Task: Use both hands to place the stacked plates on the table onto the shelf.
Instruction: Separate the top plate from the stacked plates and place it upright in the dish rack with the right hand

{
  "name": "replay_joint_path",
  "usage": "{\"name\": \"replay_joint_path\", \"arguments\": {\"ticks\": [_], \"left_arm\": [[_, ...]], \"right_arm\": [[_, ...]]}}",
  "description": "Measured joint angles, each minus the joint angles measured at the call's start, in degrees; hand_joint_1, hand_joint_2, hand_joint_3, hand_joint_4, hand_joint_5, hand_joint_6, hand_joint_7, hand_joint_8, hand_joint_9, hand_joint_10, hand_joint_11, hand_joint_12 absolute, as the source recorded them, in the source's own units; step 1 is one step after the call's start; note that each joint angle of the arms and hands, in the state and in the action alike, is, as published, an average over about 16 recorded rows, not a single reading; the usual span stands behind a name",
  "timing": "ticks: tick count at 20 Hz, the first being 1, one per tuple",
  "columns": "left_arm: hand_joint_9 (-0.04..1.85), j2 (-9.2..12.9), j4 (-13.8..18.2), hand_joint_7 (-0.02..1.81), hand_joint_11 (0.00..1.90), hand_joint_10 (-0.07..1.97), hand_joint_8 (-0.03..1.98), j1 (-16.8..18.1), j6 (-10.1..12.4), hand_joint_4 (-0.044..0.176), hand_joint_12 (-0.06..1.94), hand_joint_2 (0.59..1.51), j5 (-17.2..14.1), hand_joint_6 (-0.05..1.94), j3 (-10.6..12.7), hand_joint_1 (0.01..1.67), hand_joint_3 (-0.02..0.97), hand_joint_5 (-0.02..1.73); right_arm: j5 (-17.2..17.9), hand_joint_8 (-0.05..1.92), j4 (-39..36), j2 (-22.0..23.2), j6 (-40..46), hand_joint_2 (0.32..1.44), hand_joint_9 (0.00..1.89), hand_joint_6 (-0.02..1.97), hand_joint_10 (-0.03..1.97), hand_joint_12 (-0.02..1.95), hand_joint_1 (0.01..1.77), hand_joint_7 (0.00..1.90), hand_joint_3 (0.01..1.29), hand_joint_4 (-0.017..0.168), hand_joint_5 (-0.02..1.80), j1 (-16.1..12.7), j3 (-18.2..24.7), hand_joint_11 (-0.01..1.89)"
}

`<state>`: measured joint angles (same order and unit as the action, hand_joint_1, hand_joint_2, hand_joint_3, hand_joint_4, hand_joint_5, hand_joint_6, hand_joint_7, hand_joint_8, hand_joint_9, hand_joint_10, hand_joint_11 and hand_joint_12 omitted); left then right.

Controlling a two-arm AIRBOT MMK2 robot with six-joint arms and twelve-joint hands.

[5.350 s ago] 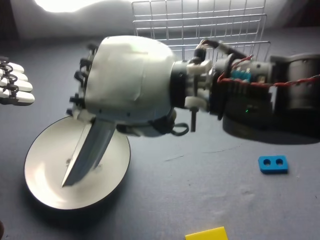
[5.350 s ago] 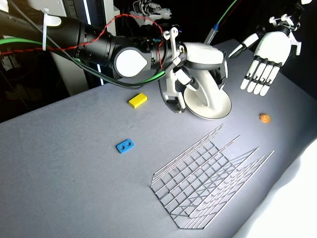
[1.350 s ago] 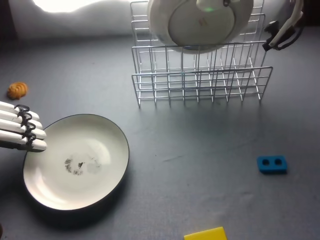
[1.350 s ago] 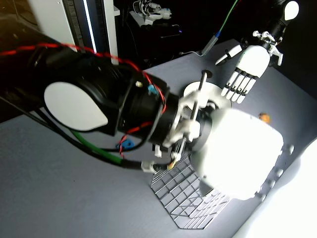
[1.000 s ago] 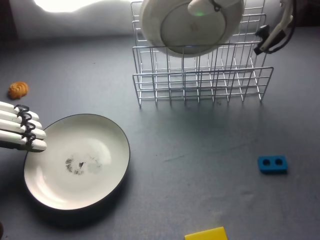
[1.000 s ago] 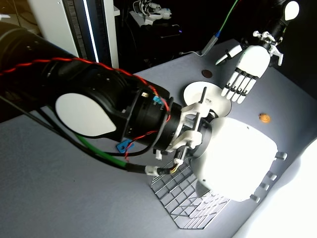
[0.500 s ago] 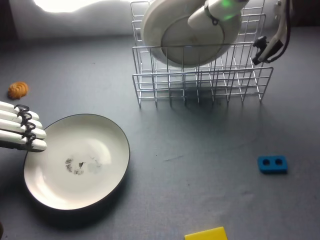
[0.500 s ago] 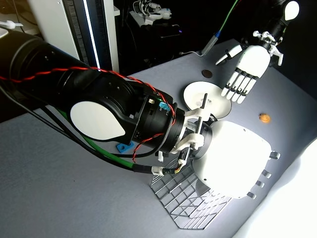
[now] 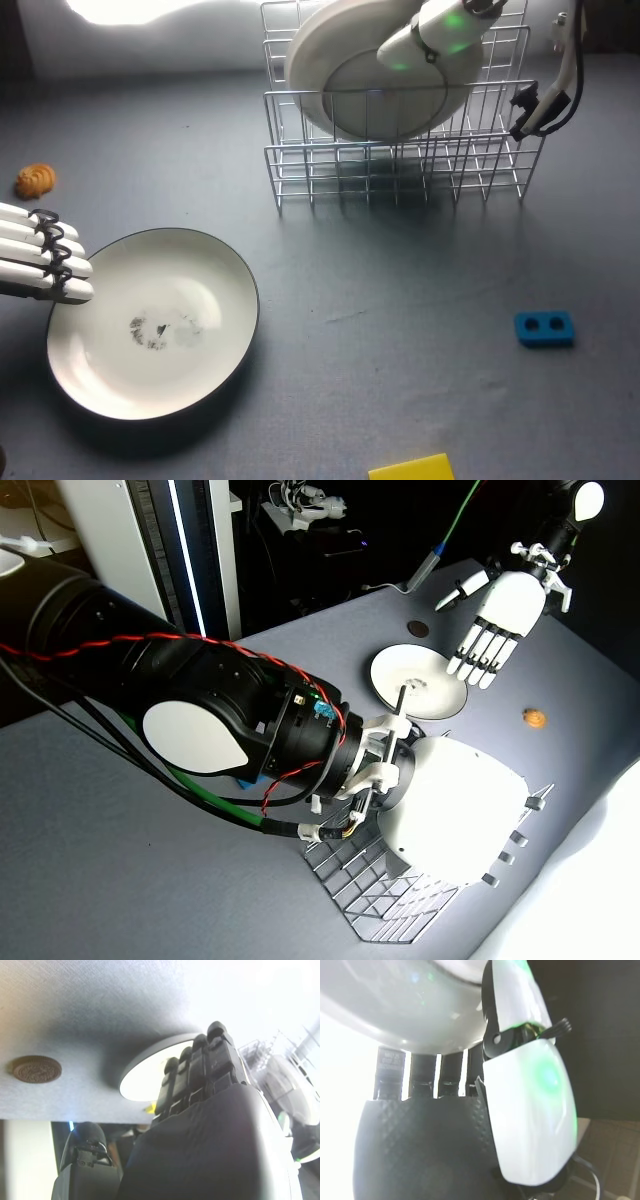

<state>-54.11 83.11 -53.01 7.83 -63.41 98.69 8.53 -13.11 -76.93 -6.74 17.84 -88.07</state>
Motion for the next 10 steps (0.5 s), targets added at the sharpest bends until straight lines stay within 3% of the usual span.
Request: {"name": "replay_joint_path", "arguments": {"ticks": [5,10], "left_arm": [[0.02,0.00,0.45,0.01,0.02,0.00,-0.01,0.00,0.00,0.001,0.01,1.117,0.00,0.01,-0.01,0.02,0.019,0.02],[0.02,0.00,0.93,0.01,0.02,0.00,-0.01,0.00,0.00,0.001,0.01,1.117,0.00,0.01,-0.03,0.02,0.019,0.02]], "right_arm": [[0.25,0.78,0.01,0.00,0.00,1.07,1.03,1.03,0.35,1.15,1.25,0.96,0.02,-0.008,0.82,0.29,-0.02,0.70],[0.61,0.50,0.02,0.06,0.02,1.11,0.96,0.77,0.18,1.25,1.17,0.93,0.02,-0.006,0.79,0.10,0.09,0.54]]}}
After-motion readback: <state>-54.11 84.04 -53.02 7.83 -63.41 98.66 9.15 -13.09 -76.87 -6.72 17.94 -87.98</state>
